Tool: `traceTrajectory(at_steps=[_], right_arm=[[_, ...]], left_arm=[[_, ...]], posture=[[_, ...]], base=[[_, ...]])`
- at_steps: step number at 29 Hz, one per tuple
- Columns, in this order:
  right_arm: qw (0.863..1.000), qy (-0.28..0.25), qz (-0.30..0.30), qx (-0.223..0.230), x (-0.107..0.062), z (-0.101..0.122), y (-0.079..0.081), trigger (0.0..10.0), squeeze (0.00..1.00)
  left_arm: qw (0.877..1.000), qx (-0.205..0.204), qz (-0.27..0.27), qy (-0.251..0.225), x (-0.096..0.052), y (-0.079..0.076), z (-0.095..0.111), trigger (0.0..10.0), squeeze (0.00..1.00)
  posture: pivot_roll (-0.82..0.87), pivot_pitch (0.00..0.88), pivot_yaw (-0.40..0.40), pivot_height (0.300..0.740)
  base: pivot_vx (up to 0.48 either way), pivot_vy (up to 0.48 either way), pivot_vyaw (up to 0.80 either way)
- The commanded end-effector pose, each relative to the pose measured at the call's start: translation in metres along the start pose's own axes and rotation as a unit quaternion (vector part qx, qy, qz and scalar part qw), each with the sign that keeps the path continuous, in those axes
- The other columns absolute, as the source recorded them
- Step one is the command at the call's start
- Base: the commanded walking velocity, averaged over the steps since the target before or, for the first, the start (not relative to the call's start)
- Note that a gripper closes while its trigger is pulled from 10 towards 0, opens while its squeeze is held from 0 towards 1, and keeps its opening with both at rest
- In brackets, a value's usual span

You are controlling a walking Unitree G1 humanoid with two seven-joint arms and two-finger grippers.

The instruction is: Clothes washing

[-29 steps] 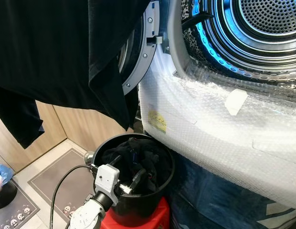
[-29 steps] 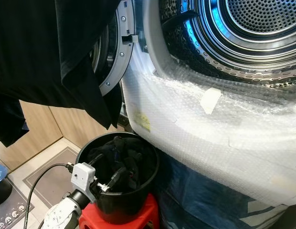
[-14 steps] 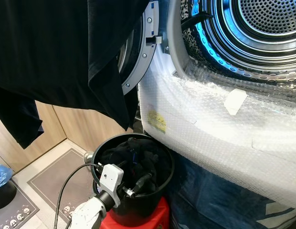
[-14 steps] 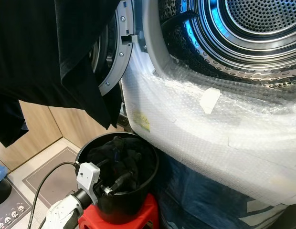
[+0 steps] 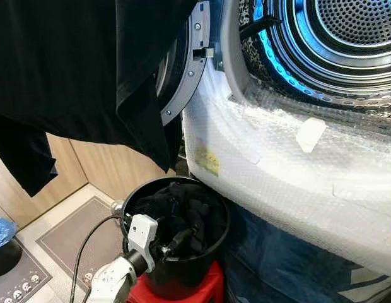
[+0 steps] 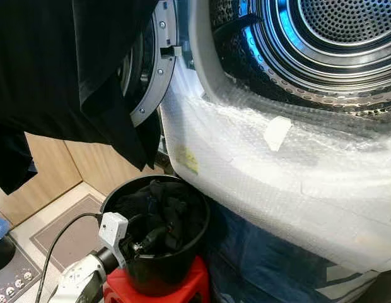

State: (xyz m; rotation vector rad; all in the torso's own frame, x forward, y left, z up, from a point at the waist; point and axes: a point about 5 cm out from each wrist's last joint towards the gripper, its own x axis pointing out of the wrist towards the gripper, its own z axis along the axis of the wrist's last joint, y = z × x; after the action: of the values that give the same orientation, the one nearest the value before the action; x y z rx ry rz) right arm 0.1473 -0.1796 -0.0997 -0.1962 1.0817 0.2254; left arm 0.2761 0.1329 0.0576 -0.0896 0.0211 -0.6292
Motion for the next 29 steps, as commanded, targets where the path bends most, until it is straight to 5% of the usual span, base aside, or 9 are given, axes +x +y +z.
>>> traceTrajectory(at_steps=[1, 29], right_arm=[[1.0, 0.004, -0.002, -0.002, -0.0003, -0.0018, -0.0003, 10.0, 0.0], [1.0, 0.008, -0.006, 0.0, -0.0009, -0.005, -0.0016, 10.0, 0.0]], left_arm=[[1.0, -0.002, -0.001, 0.007, 0.0006, 0.0028, -0.001, 0.0, 0.0], [1.0, 0.002, 0.001, -0.001, 0.0022, 0.0082, 0.0014, 0.0, 0.0]], posture=[[0.0, 0.0, 0.011, 0.74], [-0.01, 0.0, 0.014, 0.74]], base=[[0.0, 0.0, 0.0], [0.0, 0.0, 0.0]])
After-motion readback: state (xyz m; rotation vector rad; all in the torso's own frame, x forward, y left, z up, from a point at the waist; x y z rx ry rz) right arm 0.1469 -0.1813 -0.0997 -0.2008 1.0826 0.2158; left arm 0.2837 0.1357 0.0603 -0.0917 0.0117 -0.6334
